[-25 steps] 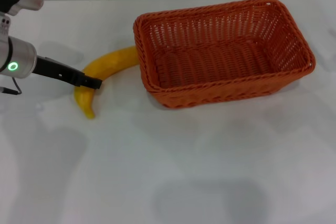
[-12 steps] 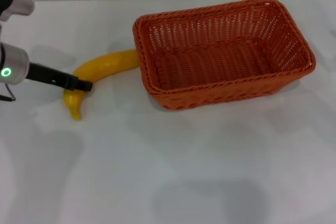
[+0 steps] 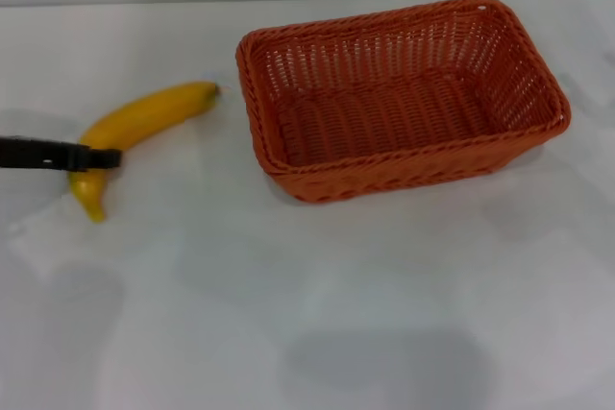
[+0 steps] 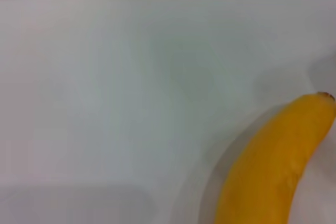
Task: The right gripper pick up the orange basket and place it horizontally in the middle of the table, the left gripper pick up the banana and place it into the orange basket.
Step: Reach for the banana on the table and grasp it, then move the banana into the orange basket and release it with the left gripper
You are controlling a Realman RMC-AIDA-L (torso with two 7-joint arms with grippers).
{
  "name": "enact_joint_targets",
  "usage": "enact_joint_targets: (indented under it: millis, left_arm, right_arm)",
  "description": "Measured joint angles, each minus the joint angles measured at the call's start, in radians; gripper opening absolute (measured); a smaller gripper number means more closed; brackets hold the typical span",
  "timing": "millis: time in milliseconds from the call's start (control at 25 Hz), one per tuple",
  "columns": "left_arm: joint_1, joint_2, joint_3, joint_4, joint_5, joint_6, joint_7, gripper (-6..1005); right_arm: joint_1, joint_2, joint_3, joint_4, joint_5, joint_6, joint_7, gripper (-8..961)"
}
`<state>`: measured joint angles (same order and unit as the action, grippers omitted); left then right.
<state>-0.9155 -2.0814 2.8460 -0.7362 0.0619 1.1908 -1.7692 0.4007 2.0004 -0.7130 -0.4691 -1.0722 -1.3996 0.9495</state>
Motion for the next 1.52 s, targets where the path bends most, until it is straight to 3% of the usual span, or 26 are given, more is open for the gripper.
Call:
enact_joint_targets:
  millis: [240, 520, 960, 1520]
  left_arm:
    - [0.117, -0.004, 0.001, -0.050, -0.306, -0.006, 0.082, 505]
    - [0.165, 0.000, 0.000, -0.059, -0.602, 0.099, 0.168, 505]
    - [0.047, 0.001, -0.001, -0.045, -0.730, 0.370, 0.190, 505]
    - [-0.050, 0.006, -0.001, 0.190, -0.737, 0.366, 0.295, 522]
  right_arm:
    - [0.006, 0.000, -0.001, 0.000, 0.000, 0.013, -0.011, 841]
    - [0.013, 0.001, -0.002, 0.008, -0.005, 0.036, -0.024, 841]
    - [0.015, 0.004, -0.002, 0.015, -0.008, 0.061, -0.047, 841]
    - [0.022, 0.008, 0.000, 0.017, -0.002, 0.077, -0.068, 841]
